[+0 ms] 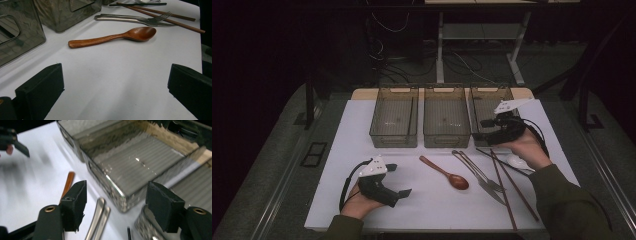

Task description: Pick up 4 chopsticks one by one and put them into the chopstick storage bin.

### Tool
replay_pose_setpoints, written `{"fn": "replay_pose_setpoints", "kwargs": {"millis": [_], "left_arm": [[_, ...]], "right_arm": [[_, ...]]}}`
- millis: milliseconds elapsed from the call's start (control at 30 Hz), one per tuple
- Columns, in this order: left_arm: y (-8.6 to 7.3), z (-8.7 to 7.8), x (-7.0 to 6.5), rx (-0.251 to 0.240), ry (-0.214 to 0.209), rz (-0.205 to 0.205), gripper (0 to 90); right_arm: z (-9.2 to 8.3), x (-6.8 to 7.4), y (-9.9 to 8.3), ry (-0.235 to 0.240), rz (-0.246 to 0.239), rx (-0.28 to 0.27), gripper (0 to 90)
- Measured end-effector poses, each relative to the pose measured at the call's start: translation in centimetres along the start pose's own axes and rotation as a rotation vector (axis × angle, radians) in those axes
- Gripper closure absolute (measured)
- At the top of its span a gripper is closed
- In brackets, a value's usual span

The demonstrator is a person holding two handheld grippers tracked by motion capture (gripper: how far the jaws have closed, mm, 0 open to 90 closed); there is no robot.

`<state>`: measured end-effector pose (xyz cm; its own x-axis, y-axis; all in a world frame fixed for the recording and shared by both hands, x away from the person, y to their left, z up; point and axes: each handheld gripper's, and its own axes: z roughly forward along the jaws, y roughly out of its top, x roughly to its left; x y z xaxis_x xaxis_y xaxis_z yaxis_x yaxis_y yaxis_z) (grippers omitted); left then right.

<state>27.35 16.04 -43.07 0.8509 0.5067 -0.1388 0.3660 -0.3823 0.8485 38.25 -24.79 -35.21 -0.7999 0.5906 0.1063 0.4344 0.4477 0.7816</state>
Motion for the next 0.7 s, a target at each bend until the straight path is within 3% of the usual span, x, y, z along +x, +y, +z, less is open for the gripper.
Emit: {"fn": "replay_pose_setpoints", "kwargs": {"millis": [400, 700], "left_arm": [[0.0, 0.1, 0.0, 0.005, 0.001, -0.001, 0.0], [0.0, 0.0, 0.0, 0.004, 0.001, 0.000, 0.0]], "right_arm": [[-2.0, -0.1, -4.9, 0.001, 0.039, 0.027, 47.8], [-3.9, -0.3, -7.9, -0.035, 0.061, 0.063, 65.7]]}}
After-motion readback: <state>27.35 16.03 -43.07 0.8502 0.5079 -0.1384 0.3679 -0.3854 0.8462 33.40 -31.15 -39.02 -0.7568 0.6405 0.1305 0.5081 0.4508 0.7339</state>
